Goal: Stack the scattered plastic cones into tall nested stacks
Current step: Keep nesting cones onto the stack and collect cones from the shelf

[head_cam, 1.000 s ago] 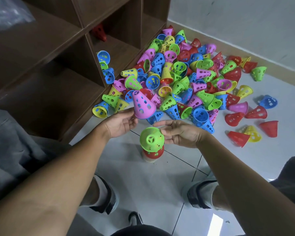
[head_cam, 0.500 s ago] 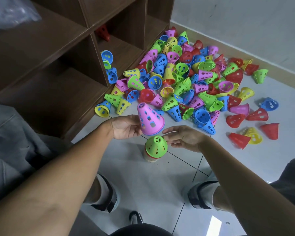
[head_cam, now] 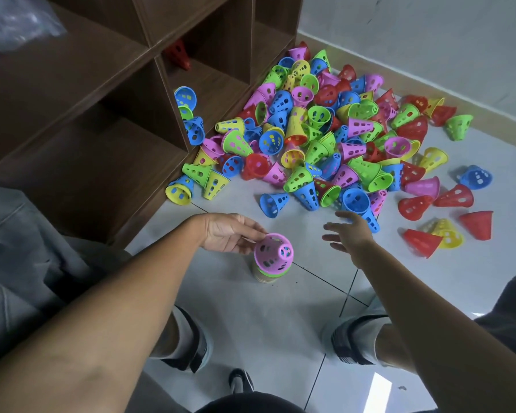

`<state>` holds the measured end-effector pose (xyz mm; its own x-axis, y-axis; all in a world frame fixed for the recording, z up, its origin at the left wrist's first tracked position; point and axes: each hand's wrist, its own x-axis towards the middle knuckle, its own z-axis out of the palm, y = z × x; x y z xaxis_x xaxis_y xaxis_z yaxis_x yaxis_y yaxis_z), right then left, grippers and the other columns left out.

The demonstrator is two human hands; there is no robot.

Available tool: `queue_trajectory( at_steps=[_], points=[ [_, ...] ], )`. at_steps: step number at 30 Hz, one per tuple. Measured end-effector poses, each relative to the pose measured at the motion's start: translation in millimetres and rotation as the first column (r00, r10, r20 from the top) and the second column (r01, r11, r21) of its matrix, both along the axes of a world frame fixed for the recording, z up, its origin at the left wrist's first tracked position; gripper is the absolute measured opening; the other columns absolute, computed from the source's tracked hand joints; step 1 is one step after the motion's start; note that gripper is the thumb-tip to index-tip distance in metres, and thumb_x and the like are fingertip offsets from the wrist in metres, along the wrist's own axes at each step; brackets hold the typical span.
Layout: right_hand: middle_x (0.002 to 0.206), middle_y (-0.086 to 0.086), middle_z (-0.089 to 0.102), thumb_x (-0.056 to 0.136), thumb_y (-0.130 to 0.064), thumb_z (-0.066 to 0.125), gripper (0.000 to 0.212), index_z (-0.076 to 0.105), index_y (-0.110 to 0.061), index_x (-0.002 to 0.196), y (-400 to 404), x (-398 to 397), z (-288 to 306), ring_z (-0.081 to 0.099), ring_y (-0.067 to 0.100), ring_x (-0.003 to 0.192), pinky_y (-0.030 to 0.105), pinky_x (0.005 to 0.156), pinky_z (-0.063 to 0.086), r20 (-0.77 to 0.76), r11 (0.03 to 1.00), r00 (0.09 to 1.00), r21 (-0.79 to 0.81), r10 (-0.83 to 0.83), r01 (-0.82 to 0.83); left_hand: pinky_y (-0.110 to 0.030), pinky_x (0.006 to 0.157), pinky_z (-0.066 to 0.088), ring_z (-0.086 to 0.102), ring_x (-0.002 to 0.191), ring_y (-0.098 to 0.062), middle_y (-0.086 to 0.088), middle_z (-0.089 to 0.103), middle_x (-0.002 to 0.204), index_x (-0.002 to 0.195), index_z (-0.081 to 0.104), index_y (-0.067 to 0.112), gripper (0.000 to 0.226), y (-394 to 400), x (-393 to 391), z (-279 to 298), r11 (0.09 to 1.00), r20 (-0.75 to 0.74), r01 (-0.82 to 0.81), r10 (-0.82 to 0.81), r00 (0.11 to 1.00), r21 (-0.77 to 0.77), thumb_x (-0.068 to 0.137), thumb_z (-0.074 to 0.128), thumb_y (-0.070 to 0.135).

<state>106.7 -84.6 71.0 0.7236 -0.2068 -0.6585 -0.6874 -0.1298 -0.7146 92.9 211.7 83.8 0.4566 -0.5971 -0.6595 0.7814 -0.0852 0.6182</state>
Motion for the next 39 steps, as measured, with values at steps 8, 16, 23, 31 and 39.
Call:
queue_trajectory(
  at_steps=[8, 16, 23, 31, 39],
  points=[
    [0.118, 0.011, 0.067, 0.093, -0.003, 0.062, 0.049, 0.046, -0.024, 0.134, -12.3, 10.7, -13.4, 0.073, 0.022, 0.076, 0.037, 0.079, 0.057, -0.002, 0.998, 0.999, -0.042, -0.044, 0.043, -0.025, 0.069, 0.052, 0.065, 0.071, -0.015, -0.004, 0.071, 0.081, 0.084, 0.072, 0.013, 0.004, -5.1, 7.1, -5.6, 0.997, 0.049, 0.012, -0.016, 0.999, 0.079, 0.079, 0.072, 0.013],
    [0.122, 0.011, 0.063, 0.096, -0.002, 0.057, 0.059, 0.035, -0.026, 0.144, -23.5, 29.2, -17.3, 0.069, 0.024, 0.075, 0.034, 0.072, 0.054, -0.034, 0.999, 0.998, -0.029, -0.044, 0.043, -0.021, 0.057, 0.043, 0.061, 0.067, -0.009, 0.001, 0.069, 0.078, 0.089, 0.070, 0.015, 0.008, -10.3, 28.8, 0.9, 0.956, 0.117, 0.192, -0.221, 0.968, 0.221, 0.082, 0.075, 0.014],
    [0.134, 0.008, 0.057, 0.097, -0.007, 0.056, 0.073, 0.019, -0.033, 0.154, -29.7, 37.8, -27.4, 0.069, 0.031, 0.094, 0.040, 0.082, 0.055, -0.069, 0.999, 0.997, -0.038, -0.028, 0.026, -0.029, 0.071, 0.044, 0.061, 0.085, -0.015, 0.003, 0.071, 0.099, 0.118, 0.066, 0.013, 0.034, -25.7, 44.3, -11.8, 0.952, 0.143, 0.063, -0.110, 0.984, 0.299, 0.088, 0.074, 0.026],
    [0.148, 0.005, 0.043, 0.095, -0.010, 0.062, 0.076, 0.019, -0.024, 0.156, -32.0, 38.5, -46.4, 0.068, 0.029, 0.101, 0.043, 0.086, 0.056, -0.092, 0.999, 0.996, -0.038, -0.009, 0.005, -0.041, 0.096, 0.052, 0.060, 0.117, -0.025, 0.004, 0.054, 0.135, 0.144, 0.043, 0.037, 0.052, -53.2, 49.9, -29.1, 0.939, 0.169, -0.084, 0.028, 0.985, 0.334, 0.096, 0.063, 0.035],
    [0.129, 0.008, 0.060, 0.090, 0.009, 0.049, 0.054, 0.047, -0.012, 0.140, -34.8, 37.5, -57.5, 0.072, 0.024, 0.091, 0.045, 0.090, 0.057, 0.004, 0.983, 0.998, -0.170, -0.067, 0.067, -0.039, 0.089, 0.055, 0.061, 0.117, -0.022, 0.005, 0.053, 0.135, 0.146, 0.042, 0.031, 0.054, -62.9, 59.1, -43.5, 0.917, 0.187, -0.176, 0.114, 0.976, 0.358, 0.097, 0.062, 0.032]
  ],
)
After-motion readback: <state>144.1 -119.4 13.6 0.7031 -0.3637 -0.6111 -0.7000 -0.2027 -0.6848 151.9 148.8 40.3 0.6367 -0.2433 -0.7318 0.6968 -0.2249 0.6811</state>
